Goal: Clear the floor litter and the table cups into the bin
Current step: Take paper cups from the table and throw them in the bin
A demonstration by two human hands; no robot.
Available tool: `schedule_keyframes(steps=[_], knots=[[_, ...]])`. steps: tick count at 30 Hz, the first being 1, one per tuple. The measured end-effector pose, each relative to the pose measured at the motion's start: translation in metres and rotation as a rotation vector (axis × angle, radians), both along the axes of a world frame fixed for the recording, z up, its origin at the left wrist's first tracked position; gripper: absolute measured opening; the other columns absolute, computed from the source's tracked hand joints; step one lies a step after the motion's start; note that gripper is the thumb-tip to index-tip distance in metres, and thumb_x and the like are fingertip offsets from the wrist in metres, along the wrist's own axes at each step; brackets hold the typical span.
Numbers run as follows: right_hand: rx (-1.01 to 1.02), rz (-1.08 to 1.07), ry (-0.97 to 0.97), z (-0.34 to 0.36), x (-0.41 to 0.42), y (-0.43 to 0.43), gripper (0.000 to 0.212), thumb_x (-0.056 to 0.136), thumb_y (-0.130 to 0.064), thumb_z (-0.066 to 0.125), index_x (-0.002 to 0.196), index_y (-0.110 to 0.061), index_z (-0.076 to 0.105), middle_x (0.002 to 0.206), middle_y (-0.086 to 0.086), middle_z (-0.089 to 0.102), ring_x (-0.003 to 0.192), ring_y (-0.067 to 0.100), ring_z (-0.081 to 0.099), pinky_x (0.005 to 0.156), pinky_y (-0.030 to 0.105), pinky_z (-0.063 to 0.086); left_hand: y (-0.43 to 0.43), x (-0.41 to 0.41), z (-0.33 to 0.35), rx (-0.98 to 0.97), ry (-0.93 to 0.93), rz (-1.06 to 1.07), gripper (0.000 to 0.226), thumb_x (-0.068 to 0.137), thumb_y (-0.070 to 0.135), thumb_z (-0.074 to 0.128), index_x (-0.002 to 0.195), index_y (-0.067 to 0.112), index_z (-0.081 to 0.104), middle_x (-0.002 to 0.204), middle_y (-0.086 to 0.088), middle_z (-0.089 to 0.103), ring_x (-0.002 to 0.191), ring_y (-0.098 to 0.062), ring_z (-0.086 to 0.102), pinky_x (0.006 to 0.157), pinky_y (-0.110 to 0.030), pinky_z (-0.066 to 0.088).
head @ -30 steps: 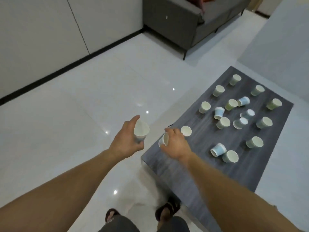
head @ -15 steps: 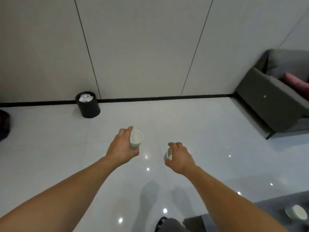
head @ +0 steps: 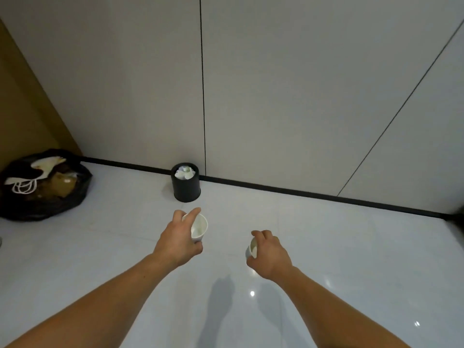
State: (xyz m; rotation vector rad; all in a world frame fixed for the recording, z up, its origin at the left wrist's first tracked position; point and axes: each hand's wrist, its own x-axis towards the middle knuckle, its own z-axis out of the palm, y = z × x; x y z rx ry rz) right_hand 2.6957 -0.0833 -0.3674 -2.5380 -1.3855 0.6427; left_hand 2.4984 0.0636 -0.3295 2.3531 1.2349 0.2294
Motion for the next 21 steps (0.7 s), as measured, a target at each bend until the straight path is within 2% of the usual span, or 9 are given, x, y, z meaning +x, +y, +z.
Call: schedule_keyframes(steps=[8, 21], knots=[[0.027, 0.153, -0.02, -0.002, 0.028, 0.177, 0.075, 0.084, -0.039, 0.062, 0.149, -0.025, 0.026, 0.144, 0.0, 0.034, 0.125, 0.023, 0.04, 0.098, 0.034, 0.045, 0.14, 0.011, -0.027, -0.019, -0.018, 0.163, 0.084, 0.077, 0.038, 0.071, 0.146, 0.029, 0.025, 0.131, 0.0, 0.032, 0.108, -0.023, 0.05, 0.088, -0.032, 0.049], [0.054, 0.068, 0.029, -0.005, 0.065, 0.416, 0.075, 0.084, -0.037, 0.064, 0.148, -0.026, 0.028, 0.145, -0.003, 0.034, 0.127, 0.022, 0.039, 0.099, 0.032, 0.044, 0.409, 0.067, -0.019, 0.02, -0.014, 0.039, 0.086, 0.073, 0.04, 0.07, 0.145, 0.031, 0.024, 0.129, 0.002, 0.032, 0.11, -0.02, 0.047, 0.086, -0.032, 0.049]])
